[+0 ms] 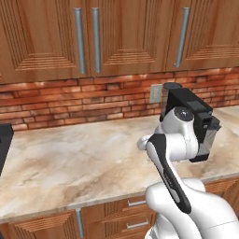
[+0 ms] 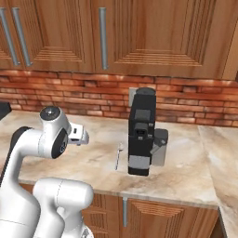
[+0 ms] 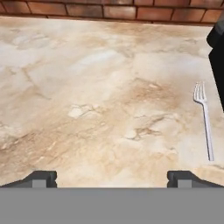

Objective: Take the fork and place it on the left side of the plate. Then take the spoon and place it on the right side of the plate. Make sure they're directly next to the plate.

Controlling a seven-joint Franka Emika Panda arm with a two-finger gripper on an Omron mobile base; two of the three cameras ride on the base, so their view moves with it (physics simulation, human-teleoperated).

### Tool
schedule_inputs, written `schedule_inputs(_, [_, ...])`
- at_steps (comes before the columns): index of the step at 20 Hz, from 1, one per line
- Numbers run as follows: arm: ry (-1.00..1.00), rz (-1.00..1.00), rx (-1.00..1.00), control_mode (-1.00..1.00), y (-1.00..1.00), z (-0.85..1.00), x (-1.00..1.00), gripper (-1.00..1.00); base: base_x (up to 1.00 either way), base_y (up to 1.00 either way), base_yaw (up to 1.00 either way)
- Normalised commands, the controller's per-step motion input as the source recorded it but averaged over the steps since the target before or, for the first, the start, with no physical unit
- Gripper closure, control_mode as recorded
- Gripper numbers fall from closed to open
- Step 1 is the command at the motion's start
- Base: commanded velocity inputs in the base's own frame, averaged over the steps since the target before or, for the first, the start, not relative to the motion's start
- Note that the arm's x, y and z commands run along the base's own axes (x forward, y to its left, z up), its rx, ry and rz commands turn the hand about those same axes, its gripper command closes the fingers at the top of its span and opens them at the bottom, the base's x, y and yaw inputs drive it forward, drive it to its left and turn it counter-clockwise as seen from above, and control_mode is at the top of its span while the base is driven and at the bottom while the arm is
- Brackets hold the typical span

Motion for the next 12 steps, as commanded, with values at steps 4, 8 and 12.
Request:
schedule_inputs(4, [0.0, 0.0, 0.0, 1.0, 0.0, 0.0, 0.0, -1.0, 0.24, 0.0, 0.0])
schedule_inputs(8, [0.02, 0.0, -0.08, -1.0, -0.5, -0.46, 0.16, -1.0, 0.0, 0.0, 0.0])
schedule_inputs(12, [0.04, -0.02, -0.12, -1.0, -0.59, -0.58, 0.17, -1.0, 0.0, 0.0, 0.0])
